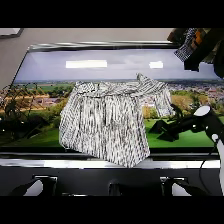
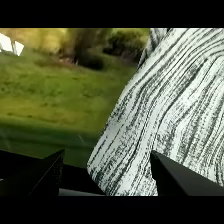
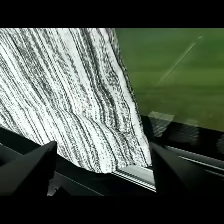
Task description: Fold the clothes and pants, and hang the long-sleeved shirts on hangers.
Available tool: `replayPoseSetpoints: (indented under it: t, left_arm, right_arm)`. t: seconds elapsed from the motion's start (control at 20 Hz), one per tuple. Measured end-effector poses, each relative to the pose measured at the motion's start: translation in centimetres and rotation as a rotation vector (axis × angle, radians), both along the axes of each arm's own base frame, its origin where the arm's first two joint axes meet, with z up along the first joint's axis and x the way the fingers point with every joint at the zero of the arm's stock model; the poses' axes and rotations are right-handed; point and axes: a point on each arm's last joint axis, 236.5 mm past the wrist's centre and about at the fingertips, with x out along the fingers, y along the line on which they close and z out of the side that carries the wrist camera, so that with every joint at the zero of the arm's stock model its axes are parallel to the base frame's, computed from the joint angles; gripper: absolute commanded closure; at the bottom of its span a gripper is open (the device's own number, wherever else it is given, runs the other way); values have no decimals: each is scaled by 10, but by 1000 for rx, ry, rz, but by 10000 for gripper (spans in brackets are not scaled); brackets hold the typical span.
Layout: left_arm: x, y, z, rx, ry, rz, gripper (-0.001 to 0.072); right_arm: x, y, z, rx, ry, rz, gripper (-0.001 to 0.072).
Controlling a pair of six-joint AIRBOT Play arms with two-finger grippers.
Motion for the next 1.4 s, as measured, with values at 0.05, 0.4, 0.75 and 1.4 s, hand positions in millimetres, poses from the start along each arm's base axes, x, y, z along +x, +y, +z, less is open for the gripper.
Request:
replayPoseSetpoints:
  t: [0.05,0.4,0.75,1.4]
  left_arm:
    - [-8,-3,-6,-11,18,2,85]
    - [-24,-10,-17,-34,45,-14,85]
    - [-31,-28,-26,-67,48,-108,86]
    - [-50,-103,-66,-171,107,-256,216]
  right_arm:
    - [-9,5,-9,17,15,-11,54]
    - [-42,31,-44,125,86,-72,150]
    - [-41,40,-51,168,77,-120,679]
    - [-40,49,-41,226,88,-134,680]
